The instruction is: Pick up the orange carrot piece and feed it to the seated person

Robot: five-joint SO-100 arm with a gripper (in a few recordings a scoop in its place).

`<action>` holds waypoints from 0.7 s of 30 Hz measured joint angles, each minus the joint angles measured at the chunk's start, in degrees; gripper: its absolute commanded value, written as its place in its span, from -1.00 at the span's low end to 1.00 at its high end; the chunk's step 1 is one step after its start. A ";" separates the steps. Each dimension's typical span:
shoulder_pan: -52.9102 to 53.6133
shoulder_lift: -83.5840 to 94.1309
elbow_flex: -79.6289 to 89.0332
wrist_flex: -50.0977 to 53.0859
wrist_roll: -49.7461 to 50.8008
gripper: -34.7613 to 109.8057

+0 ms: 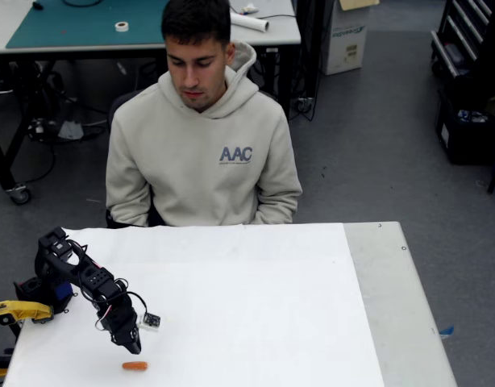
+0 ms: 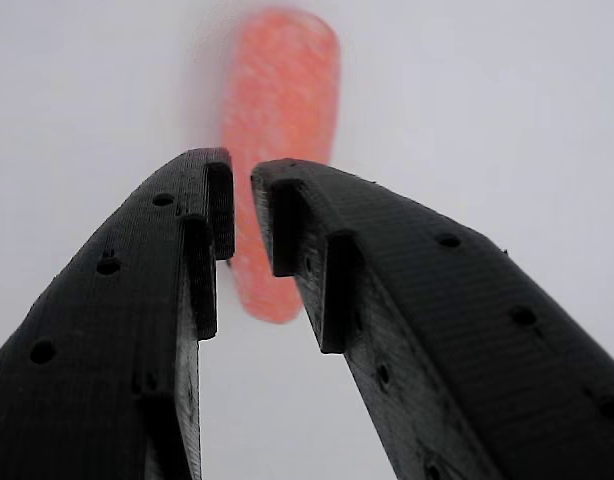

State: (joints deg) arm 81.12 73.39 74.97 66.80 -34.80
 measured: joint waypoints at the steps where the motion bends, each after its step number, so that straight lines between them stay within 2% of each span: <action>1: 0.00 0.00 0.00 0.00 -0.44 -0.41; 8: 0.44 0.00 0.53 0.44 -4.31 -0.18; 21: 0.44 -0.18 4.75 0.44 -6.06 -0.28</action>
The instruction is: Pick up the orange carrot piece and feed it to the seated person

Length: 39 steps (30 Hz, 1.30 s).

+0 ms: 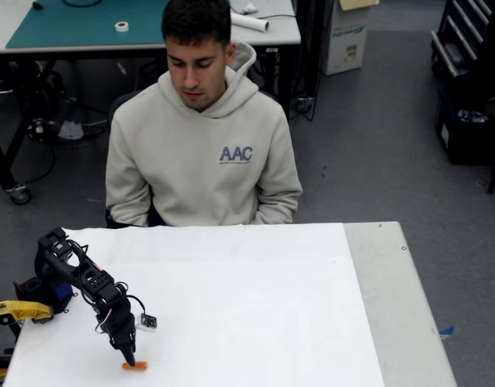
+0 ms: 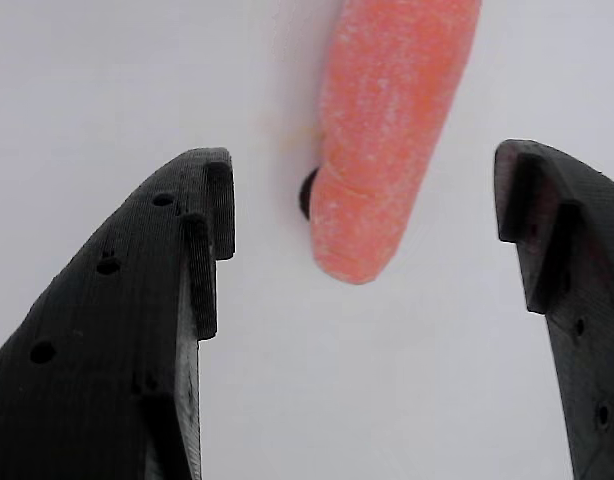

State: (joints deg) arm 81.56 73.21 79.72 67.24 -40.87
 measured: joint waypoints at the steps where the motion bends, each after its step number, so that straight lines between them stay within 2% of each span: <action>1: 0.00 0.00 0.00 0.00 0.00 -0.28; 11: 3.69 -1.85 0.00 0.00 -1.05 -0.27; 20: 3.87 -2.81 0.00 0.00 -8.35 -0.28; 39: 6.15 -5.10 -0.09 -0.26 -8.26 -0.28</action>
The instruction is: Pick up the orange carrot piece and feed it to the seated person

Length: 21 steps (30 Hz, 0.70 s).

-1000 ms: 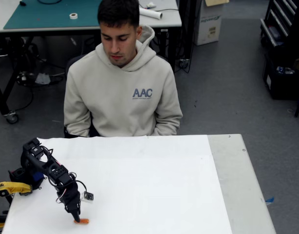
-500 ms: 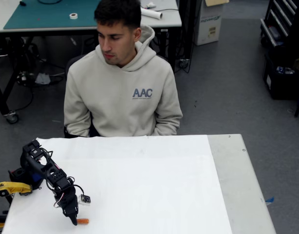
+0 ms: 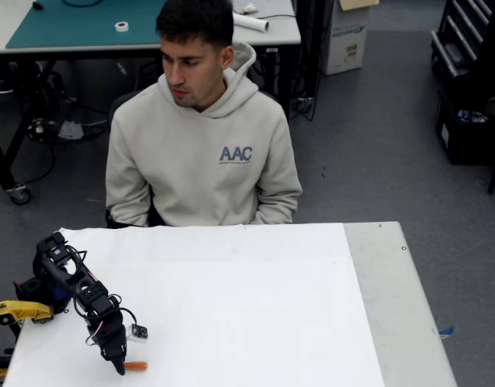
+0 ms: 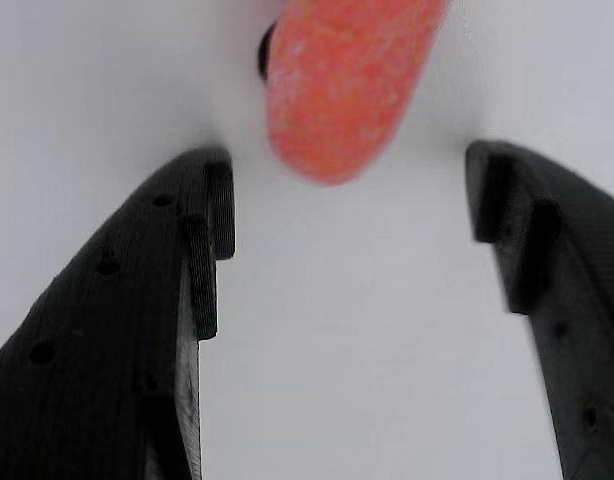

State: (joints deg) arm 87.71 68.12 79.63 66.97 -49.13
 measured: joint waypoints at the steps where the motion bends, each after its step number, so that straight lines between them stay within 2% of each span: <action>1: 0.00 -0.18 0.00 -0.53 0.00 -0.28; 6: 0.00 -0.70 0.18 -4.75 -0.35 -0.28; 18: 0.00 -0.70 0.53 -7.29 0.26 -0.28; 21: 0.00 -0.70 0.53 -7.82 0.26 -0.35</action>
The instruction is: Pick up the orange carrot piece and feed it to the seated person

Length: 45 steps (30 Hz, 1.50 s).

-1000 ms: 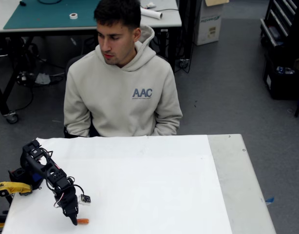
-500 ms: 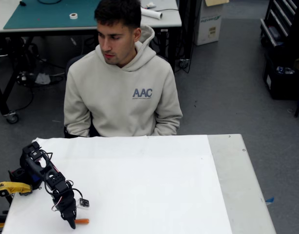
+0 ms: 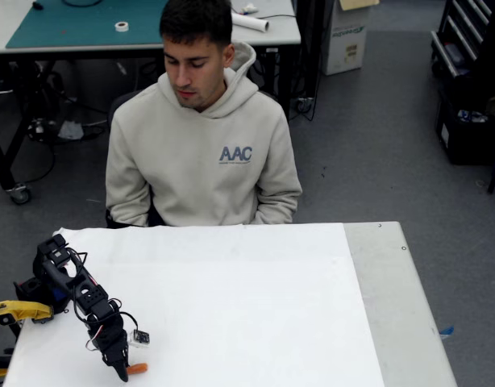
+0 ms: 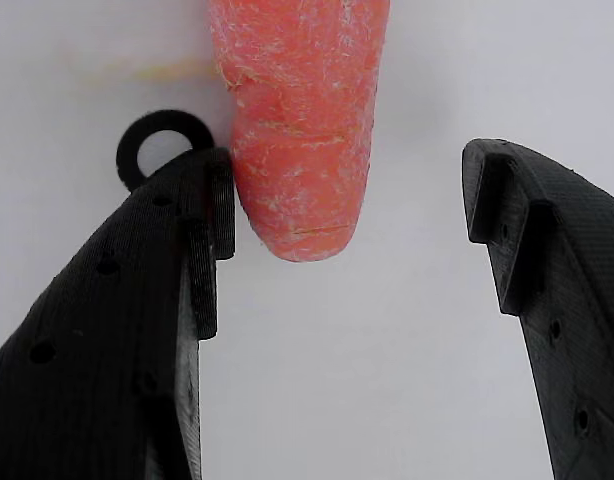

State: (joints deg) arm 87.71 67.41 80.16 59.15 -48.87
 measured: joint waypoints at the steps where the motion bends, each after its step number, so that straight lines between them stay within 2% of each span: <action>1: 0.00 0.00 0.00 -0.26 0.00 -0.39; 5: 0.00 0.00 0.00 -0.70 0.00 -0.59; 8: 0.00 0.00 0.00 -0.70 0.00 -0.54; 22: 0.00 0.00 0.00 -0.35 0.00 -0.56; 36: -8.96 3.69 -0.26 -0.35 0.00 -0.56; 45: -17.49 9.32 -9.67 -0.53 -0.79 -0.56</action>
State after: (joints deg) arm 70.22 76.73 70.49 58.62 -49.66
